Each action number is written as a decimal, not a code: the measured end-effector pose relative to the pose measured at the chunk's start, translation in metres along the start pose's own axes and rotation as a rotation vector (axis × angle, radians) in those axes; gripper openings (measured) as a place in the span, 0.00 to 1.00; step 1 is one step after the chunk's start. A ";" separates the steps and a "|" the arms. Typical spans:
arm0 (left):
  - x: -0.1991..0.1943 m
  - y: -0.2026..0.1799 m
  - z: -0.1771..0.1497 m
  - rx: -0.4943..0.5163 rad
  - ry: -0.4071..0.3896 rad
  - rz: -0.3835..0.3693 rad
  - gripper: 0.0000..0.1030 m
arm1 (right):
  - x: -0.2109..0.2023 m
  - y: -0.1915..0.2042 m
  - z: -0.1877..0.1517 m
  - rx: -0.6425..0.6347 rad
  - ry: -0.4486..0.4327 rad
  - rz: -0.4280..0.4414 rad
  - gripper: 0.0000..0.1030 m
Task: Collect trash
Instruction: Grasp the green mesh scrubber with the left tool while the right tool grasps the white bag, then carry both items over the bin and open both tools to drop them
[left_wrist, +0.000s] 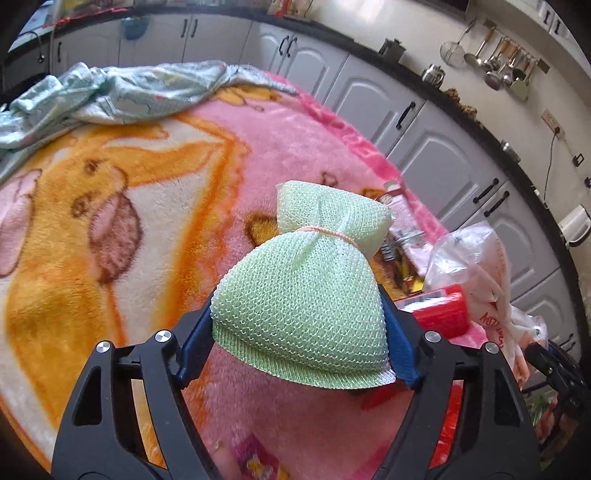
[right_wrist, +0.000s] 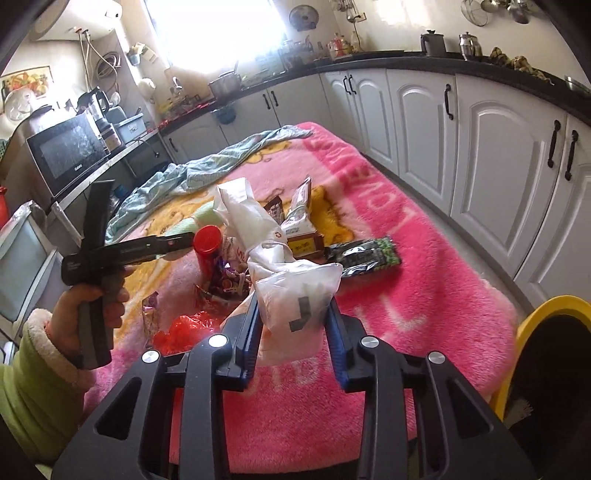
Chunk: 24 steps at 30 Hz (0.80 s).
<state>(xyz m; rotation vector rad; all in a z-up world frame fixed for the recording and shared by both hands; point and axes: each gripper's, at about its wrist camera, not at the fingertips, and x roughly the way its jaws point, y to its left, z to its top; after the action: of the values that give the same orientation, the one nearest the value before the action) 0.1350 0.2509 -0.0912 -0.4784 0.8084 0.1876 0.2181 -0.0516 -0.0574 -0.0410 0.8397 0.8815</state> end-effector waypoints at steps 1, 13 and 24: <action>-0.005 -0.003 0.000 0.005 -0.011 -0.001 0.68 | -0.003 -0.001 0.000 0.001 -0.005 -0.004 0.30; -0.049 -0.054 0.000 0.094 -0.102 -0.077 0.68 | -0.046 -0.015 0.004 0.021 -0.070 -0.052 0.29; -0.052 -0.121 -0.015 0.219 -0.099 -0.164 0.68 | -0.101 -0.044 -0.006 0.052 -0.153 -0.154 0.29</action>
<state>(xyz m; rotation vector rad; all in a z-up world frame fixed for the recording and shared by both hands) 0.1316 0.1386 -0.0212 -0.3244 0.6807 -0.0291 0.2099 -0.1493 -0.0073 0.0073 0.7069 0.7082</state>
